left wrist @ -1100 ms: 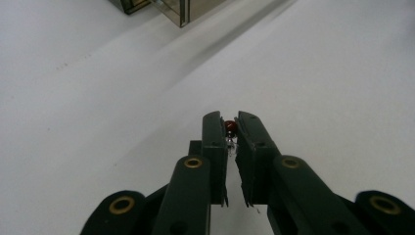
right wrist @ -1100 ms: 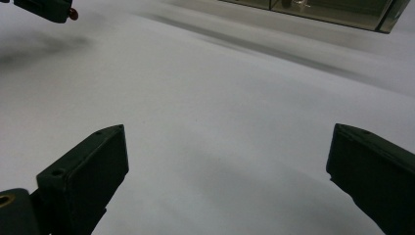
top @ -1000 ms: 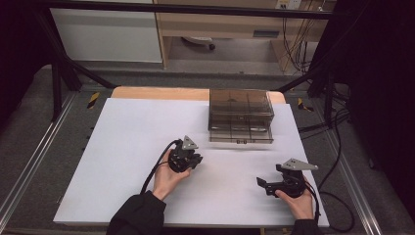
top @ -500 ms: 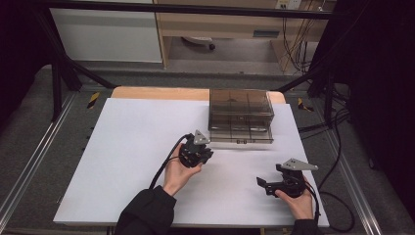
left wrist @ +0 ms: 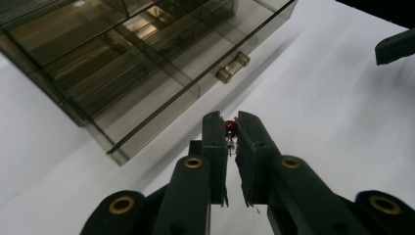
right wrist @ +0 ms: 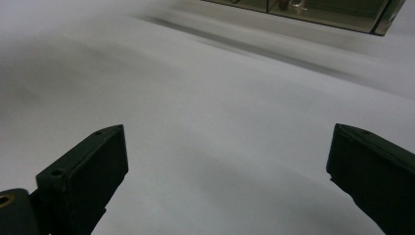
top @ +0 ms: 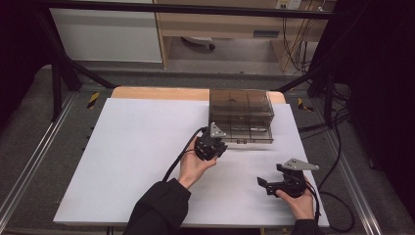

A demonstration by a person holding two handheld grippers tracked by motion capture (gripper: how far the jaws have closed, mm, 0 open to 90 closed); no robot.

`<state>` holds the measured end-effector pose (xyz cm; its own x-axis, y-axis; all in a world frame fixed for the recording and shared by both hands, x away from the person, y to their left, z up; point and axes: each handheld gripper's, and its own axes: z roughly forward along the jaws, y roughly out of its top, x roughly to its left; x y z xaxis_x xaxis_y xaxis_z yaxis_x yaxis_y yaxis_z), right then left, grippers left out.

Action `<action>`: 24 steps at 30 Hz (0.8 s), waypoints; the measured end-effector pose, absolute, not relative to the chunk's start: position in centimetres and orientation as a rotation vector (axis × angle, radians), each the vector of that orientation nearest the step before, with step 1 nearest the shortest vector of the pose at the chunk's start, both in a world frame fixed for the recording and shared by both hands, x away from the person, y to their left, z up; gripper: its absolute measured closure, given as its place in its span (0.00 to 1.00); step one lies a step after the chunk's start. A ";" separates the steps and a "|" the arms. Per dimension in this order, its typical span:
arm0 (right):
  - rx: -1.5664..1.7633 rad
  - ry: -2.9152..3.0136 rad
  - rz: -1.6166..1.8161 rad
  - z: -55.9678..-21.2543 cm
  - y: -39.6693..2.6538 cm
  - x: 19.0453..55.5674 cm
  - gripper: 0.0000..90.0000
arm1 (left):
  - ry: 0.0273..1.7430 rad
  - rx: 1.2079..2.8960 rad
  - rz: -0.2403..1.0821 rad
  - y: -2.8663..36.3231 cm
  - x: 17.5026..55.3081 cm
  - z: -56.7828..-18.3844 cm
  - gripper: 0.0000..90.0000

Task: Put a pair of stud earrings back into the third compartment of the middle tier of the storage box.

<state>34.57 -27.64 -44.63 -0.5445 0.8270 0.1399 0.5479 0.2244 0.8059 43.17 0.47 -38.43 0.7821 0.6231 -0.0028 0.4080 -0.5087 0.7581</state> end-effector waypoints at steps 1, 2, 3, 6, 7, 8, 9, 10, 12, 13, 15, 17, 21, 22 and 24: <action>1.282 2.185 1.234 -44.6 -27.6 34.6 0.03 | 0.761 2.178 0.347 0.3 43.3 -38.4 0.91; 1.280 2.185 1.234 -44.6 -27.6 34.6 0.03 | 0.759 2.174 0.343 -0.1 43.4 -38.3 0.91; 1.278 2.187 1.232 -44.6 -27.6 34.6 0.03 | 0.757 2.173 0.342 -0.3 43.5 -38.2 0.91; 1.278 2.187 1.232 -44.6 -27.7 34.6 0.03 | 0.753 2.168 0.342 -1.1 43.7 -38.0 0.91; 1.282 2.184 1.234 -44.6 -27.6 34.6 0.03 | 0.747 2.172 0.343 -1.4 43.9 -38.0 0.91; 1.282 2.184 1.234 -44.6 -27.6 34.6 0.03 | 0.750 2.167 0.347 -1.7 44.0 -37.9 0.91; 1.283 2.185 1.233 -44.6 -27.6 34.6 0.03 | 0.751 2.162 0.345 -2.0 44.1 -37.9 0.91; 1.284 2.186 1.233 -44.6 -27.6 34.6 0.03 | 0.749 2.162 0.343 -2.1 44.2 -37.8 0.91; 1.283 2.187 1.235 -44.6 -27.6 34.6 0.03 | 0.747 2.163 0.348 -2.7 44.5 -37.7 0.91; 1.281 2.187 1.235 -44.6 -27.6 34.6 0.03 | 0.747 2.156 0.349 -3.0 44.6 -37.7 0.91; 1.283 2.188 1.233 -44.6 -27.6 34.6 0.03 | 0.748 2.157 0.350 -3.5 44.8 -37.5 0.91; 1.284 2.188 1.234 -44.6 -27.6 34.6 0.03 | 0.749 2.149 0.346 -4.1 45.1 -37.4 0.91; 1.282 2.186 1.237 -44.6 -27.7 34.6 0.03 | 0.749 2.134 0.354 -5.2 45.4 -37.2 0.91; 1.283 2.185 1.237 -44.6 -27.7 34.6 0.03 | 0.752 2.132 0.357 -5.4 45.6 -37.2 0.91; 1.283 2.186 1.238 -44.6 -27.7 34.6 0.03 | 0.757 2.130 0.359 -5.9 45.8 -37.2 0.91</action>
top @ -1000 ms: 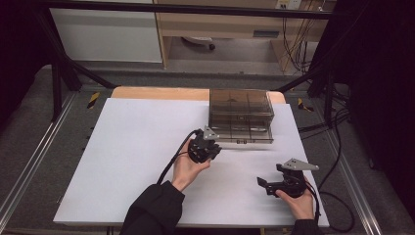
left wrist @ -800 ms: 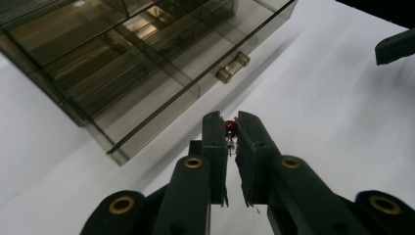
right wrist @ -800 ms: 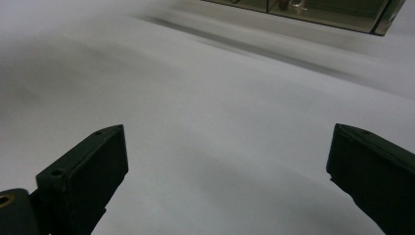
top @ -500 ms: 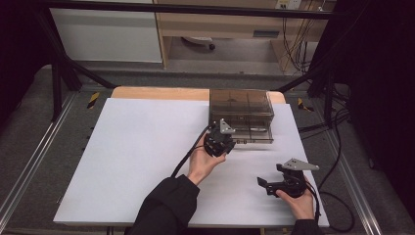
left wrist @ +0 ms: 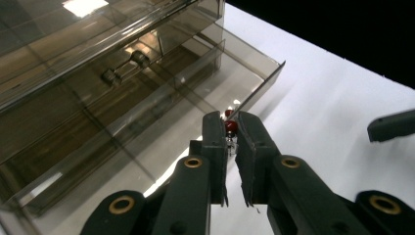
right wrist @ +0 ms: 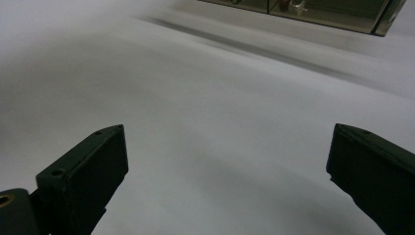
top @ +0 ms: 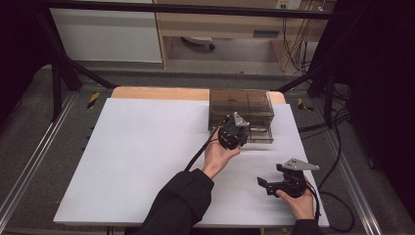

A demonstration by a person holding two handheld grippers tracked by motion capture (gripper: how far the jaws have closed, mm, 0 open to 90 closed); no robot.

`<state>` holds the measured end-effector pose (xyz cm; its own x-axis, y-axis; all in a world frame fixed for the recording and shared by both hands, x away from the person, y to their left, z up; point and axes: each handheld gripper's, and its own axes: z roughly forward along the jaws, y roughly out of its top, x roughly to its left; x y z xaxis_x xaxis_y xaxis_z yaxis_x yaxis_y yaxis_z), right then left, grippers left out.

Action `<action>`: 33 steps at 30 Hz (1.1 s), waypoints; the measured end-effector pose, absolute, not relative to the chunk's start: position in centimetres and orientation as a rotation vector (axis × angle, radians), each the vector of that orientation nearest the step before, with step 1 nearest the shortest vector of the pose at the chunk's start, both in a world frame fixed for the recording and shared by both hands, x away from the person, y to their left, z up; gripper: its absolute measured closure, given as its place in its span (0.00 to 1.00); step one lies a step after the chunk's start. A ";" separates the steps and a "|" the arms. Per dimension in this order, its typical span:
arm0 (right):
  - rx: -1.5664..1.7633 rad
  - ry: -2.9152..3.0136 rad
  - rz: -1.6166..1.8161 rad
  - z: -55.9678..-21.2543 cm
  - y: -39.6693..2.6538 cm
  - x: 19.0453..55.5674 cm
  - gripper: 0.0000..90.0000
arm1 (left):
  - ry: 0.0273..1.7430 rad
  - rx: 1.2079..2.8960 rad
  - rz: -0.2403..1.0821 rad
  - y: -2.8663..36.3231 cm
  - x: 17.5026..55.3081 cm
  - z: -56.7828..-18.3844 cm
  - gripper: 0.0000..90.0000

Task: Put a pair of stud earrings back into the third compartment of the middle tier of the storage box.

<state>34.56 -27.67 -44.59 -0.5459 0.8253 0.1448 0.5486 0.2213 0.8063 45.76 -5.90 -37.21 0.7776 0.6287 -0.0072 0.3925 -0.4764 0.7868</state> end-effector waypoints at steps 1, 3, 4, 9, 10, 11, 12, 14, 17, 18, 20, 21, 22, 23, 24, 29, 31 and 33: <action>1.281 2.185 1.239 -44.6 -27.7 34.6 0.03 | 0.758 2.132 0.368 -6.2 45.9 -37.3 0.91; 1.287 2.185 1.240 -44.6 -27.7 34.5 0.03 | 0.765 2.132 0.370 -6.7 46.2 -37.5 0.91; 1.290 2.183 1.239 -44.6 -27.7 34.5 0.03 | 0.767 2.133 0.372 -6.9 46.3 -37.5 0.91; 1.284 2.181 1.242 -44.6 -27.8 34.6 0.03 | 0.775 2.133 0.375 -7.8 47.0 -37.8 0.91; 1.283 2.181 1.243 -44.6 -27.8 34.6 0.03 | 0.778 2.127 0.377 -7.9 47.1 -37.8 0.91; 1.285 2.180 1.245 -44.6 -27.8 34.6 0.03 | 0.780 2.127 0.375 -8.2 47.3 -37.9 0.91; 1.285 2.180 1.247 -44.6 -27.8 34.5 0.03 | 0.781 2.127 0.380 -8.4 47.4 -38.0 0.91; 1.282 2.185 1.242 -44.6 -27.7 34.5 0.03 | 0.782 2.131 0.384 -8.7 47.6 -38.2 0.91; 1.287 2.187 1.240 -44.6 -27.7 34.6 0.03 | 0.784 2.139 0.386 -9.2 48.1 -38.3 0.91; 1.285 2.187 1.242 -44.6 -27.7 34.5 0.03 | 0.790 2.136 0.381 -9.4 48.2 -38.4 0.91; 1.282 2.188 1.242 -44.6 -27.7 34.5 0.03 | 0.795 2.138 0.390 -9.7 48.5 -38.6 0.91; 1.282 2.184 1.244 -44.6 -27.8 34.6 0.03 | 0.795 2.139 0.395 -9.8 48.6 -38.7 0.91; 1.282 2.184 1.244 -44.6 -27.8 34.6 0.03 | 0.797 2.139 0.391 -9.9 48.8 -38.8 0.91; 1.284 2.185 1.246 -44.6 -27.8 34.5 0.03 | 0.795 2.138 0.392 -10.1 48.9 -38.9 0.91; 1.281 2.185 1.247 -44.6 -27.7 34.5 0.03 | 0.792 2.138 0.393 -10.2 48.9 -39.0 0.91; 1.282 2.184 1.249 -44.6 -27.8 34.5 0.03 | 0.790 2.138 0.383 -10.7 49.2 -39.8 0.91; 1.286 2.180 1.249 -44.5 -27.8 34.5 0.03 | 0.781 2.143 0.386 -10.9 49.3 -40.1 0.91; 1.284 2.181 1.251 -44.5 -27.8 34.5 0.03 | 0.781 2.145 0.388 -11.1 49.3 -40.3 0.91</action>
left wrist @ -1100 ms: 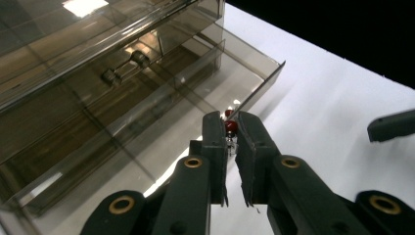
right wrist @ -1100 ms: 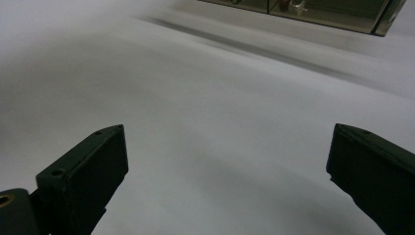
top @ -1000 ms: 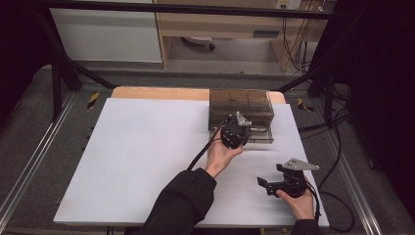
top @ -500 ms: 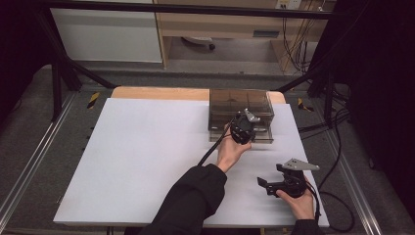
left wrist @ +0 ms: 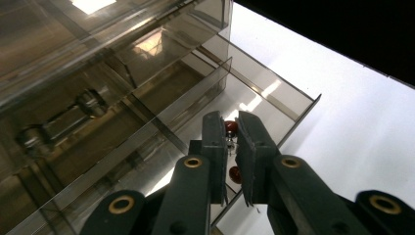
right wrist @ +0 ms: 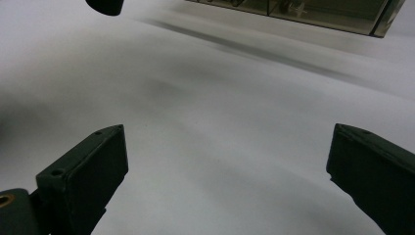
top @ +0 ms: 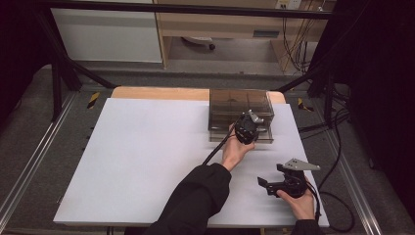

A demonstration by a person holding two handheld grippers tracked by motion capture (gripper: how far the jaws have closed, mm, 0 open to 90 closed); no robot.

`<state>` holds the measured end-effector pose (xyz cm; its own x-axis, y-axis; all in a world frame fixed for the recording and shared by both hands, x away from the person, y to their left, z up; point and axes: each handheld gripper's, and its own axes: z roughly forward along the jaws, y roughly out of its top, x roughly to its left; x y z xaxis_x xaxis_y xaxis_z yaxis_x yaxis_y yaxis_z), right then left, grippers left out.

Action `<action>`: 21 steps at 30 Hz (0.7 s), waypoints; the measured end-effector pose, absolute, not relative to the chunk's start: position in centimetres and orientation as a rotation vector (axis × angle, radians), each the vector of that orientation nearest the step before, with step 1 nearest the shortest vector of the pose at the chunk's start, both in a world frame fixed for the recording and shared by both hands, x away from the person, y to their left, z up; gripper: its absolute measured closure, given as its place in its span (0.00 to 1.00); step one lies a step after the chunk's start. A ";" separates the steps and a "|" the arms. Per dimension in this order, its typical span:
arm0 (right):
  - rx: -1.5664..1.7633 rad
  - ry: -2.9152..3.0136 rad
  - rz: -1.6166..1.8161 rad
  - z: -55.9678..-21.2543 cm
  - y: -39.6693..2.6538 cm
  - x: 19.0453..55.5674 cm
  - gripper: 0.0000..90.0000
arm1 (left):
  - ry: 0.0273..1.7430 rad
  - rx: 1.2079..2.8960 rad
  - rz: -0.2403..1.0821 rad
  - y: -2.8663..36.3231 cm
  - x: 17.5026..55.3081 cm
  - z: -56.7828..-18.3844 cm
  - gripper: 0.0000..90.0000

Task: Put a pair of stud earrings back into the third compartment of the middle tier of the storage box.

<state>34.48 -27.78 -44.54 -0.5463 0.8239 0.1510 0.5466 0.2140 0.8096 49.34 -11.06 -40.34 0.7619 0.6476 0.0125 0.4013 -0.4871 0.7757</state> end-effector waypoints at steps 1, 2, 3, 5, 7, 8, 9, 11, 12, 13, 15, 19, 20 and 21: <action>1.286 2.180 1.251 -44.5 -27.8 34.5 0.03 | 0.782 2.148 0.388 -11.1 49.4 -40.4 0.91; 1.285 2.181 1.251 -44.5 -27.8 34.5 0.03 | 0.782 2.150 0.387 -11.1 49.5 -40.6 0.91; 1.281 2.182 1.252 -44.5 -27.8 34.5 0.03 | 0.783 2.154 0.387 -11.1 49.5 -40.6 0.91; 1.282 2.181 1.252 -44.5 -27.7 34.5 0.03 | 0.783 2.153 0.379 -11.1 49.6 -40.7 0.90; 1.280 2.182 1.250 -44.6 -27.8 34.5 0.03 | 0.788 2.150 0.368 -11.0 49.6 -40.7 0.88; 1.282 2.182 1.254 -44.6 -27.7 34.5 0.03 | 0.789 2.146 0.371 -11.0 49.5 -40.6 0.85; 1.280 2.182 1.252 -44.6 -27.7 34.5 0.03 | 0.787 2.142 0.371 -11.0 49.5 -40.5 0.80; 1.279 2.186 1.250 -44.6 -27.7 34.5 0.03 | 0.787 2.139 0.374 -10.8 49.4 -40.2 0.76; 1.279 2.186 1.250 -44.6 -27.7 34.5 0.03 | 0.786 2.143 0.377 -10.7 49.3 -40.0 0.76; 1.280 2.186 1.250 -44.6 -27.7 34.5 0.03 | 0.782 2.139 0.377 -10.5 49.1 -39.7 0.75; 1.281 2.187 1.251 -44.6 -27.7 34.5 0.03 | 0.782 2.129 0.384 -10.1 48.9 -39.2 0.72; 1.287 2.184 1.254 -44.6 -27.7 34.5 0.03 | 0.773 2.109 0.378 -9.0 48.3 -38.2 0.62; 1.287 2.184 1.254 -44.6 -27.7 34.5 0.03 | 0.776 2.101 0.372 -8.7 48.0 -38.1 0.62; 1.286 2.186 1.252 -44.6 -27.7 34.5 0.03 | 0.773 2.094 0.359 -8.3 47.8 -38.0 0.60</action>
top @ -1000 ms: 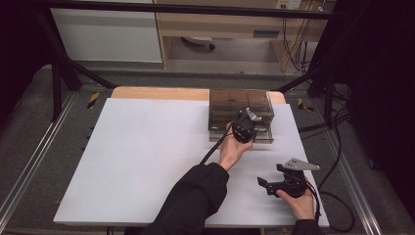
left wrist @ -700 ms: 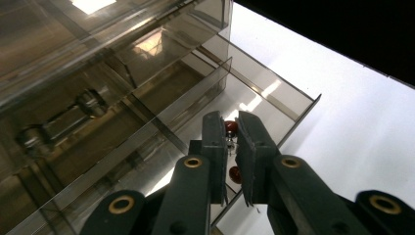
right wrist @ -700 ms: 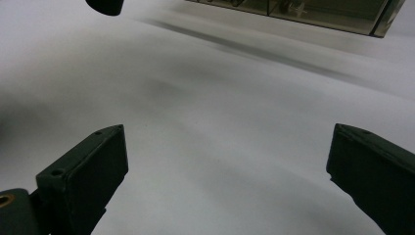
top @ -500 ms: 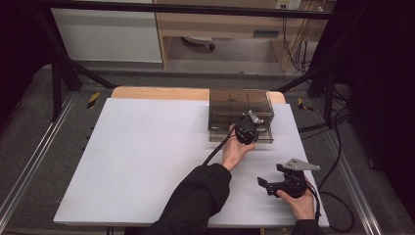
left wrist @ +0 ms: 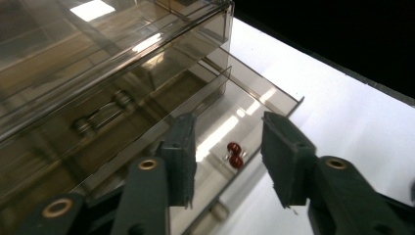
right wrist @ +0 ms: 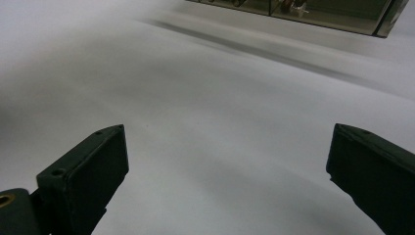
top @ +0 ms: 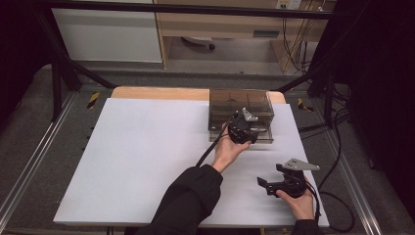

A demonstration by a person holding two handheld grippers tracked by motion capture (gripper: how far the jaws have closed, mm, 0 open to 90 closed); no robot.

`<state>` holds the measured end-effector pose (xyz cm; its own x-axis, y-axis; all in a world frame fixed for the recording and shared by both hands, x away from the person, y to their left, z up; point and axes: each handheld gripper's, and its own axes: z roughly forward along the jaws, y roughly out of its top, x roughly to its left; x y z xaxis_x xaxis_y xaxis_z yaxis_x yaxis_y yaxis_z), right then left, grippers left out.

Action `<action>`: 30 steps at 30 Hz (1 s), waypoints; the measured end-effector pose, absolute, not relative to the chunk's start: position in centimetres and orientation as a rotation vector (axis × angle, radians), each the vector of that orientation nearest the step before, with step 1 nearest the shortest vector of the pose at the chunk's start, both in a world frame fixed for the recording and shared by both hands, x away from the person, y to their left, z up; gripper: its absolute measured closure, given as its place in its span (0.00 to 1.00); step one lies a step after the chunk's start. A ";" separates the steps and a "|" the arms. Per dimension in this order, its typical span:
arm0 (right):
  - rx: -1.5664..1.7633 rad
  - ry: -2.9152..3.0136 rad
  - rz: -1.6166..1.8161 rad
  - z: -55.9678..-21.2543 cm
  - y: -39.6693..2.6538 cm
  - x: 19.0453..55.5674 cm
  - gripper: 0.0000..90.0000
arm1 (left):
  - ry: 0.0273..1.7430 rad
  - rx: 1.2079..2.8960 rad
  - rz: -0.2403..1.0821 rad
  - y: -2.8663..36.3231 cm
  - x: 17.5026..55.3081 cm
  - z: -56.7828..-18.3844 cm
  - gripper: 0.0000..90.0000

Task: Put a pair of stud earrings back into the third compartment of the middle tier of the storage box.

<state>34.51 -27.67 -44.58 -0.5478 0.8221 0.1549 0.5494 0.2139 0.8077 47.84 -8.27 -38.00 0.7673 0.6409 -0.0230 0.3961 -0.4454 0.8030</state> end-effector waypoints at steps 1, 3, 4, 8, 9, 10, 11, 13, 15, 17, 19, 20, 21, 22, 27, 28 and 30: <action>1.288 2.186 1.248 -44.6 -27.7 34.5 0.03 | 0.770 2.097 0.355 -7.7 47.6 -37.9 0.58; 1.289 2.187 1.247 -44.6 -27.7 34.5 0.03 | 0.768 2.099 0.348 -6.8 47.1 -37.8 0.56; 1.289 2.185 1.247 -44.6 -27.6 34.5 0.03 | 0.761 2.101 0.333 -6.3 46.8 -37.8 0.55; 1.285 2.185 1.246 -44.6 -27.6 34.5 0.03 | 0.754 2.110 0.313 -4.4 45.9 -37.9 0.46; 1.285 2.188 1.243 -44.6 -27.6 34.5 0.03 | 0.754 2.104 0.307 -3.9 45.7 -37.9 0.44; 1.284 2.186 1.243 -44.7 -27.6 34.5 0.03 | 0.756 2.099 0.305 -3.3 45.6 -37.9 0.42; 1.287 2.187 1.241 -44.7 -27.6 34.6 0.03 | 0.758 2.097 0.305 -2.9 45.4 -37.9 0.39; 1.289 2.187 1.239 -44.7 -27.5 34.6 0.03 | 0.760 2.089 0.313 -1.7 45.0 -37.9 0.35; 1.290 2.188 1.237 -44.7 -27.5 34.6 0.03 | 0.765 2.093 0.322 -0.6 44.7 -38.0 0.29; 1.287 2.190 1.234 -44.7 -27.5 34.6 0.03 | 0.769 2.086 0.330 0.5 44.5 -38.1 0.22; 1.287 2.189 1.233 -44.7 -27.5 34.6 0.03 | 0.777 2.087 0.332 1.6 44.1 -38.3 0.19; 1.287 2.188 1.233 -44.7 -27.5 34.6 0.03 | 0.777 2.092 0.333 2.2 44.0 -38.4 0.18; 1.287 2.188 1.233 -44.7 -27.5 34.6 0.03 | 0.784 2.098 0.335 2.7 43.8 -38.6 0.16; 1.288 2.188 1.231 -44.7 -27.5 34.6 0.03 | 0.789 2.105 0.336 3.3 43.6 -38.7 0.13; 1.292 2.190 1.228 -44.8 -27.5 34.6 0.03 | 0.807 2.103 0.359 6.0 42.6 -39.2 0.10; 1.290 2.192 1.225 -44.8 -27.5 34.6 0.03 | 0.810 2.101 0.362 6.5 42.4 -39.2 0.10; 1.293 2.189 1.227 -44.8 -27.5 34.7 0.03 | 0.813 2.092 0.360 7.6 42.0 -39.4 0.10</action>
